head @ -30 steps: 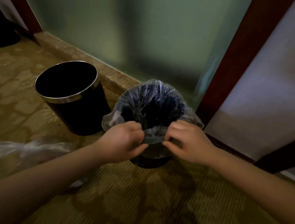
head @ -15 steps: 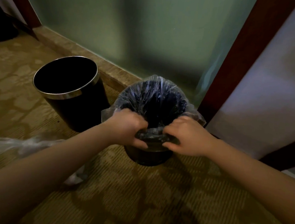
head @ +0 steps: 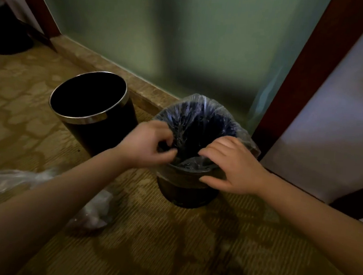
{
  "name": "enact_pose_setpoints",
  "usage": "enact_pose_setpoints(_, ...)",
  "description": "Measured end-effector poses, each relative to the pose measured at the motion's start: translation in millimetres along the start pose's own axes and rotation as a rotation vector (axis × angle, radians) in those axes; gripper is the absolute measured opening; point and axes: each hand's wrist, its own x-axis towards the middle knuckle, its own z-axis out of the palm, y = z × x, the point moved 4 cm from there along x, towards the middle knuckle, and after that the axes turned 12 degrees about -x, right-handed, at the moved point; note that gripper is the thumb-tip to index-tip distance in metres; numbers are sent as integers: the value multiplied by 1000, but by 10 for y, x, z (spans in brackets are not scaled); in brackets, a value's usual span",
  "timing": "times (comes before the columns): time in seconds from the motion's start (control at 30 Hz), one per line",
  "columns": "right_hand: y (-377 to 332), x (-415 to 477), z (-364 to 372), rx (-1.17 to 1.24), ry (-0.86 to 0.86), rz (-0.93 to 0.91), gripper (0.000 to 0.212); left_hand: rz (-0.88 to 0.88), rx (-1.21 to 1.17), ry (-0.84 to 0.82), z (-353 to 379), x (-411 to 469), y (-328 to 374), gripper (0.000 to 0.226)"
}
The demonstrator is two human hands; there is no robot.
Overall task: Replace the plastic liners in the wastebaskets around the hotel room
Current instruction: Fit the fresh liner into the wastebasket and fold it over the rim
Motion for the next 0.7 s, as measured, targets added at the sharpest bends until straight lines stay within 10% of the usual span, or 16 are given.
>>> enact_pose_setpoints(0.13, -299, 461, 37, 66, -3, 117, 49, -395, -69, 475, -462, 99, -194, 25)
enact_pose_setpoints(0.37, -689, 957, 365, 69, -437, 350, 50, -940, -251, 73, -130, 255, -594, 57)
enact_pose_setpoints(0.7, -704, 542, 364, -52, -528, 292, 20, -1076, -819, 189, 257, 174, -632, 37)
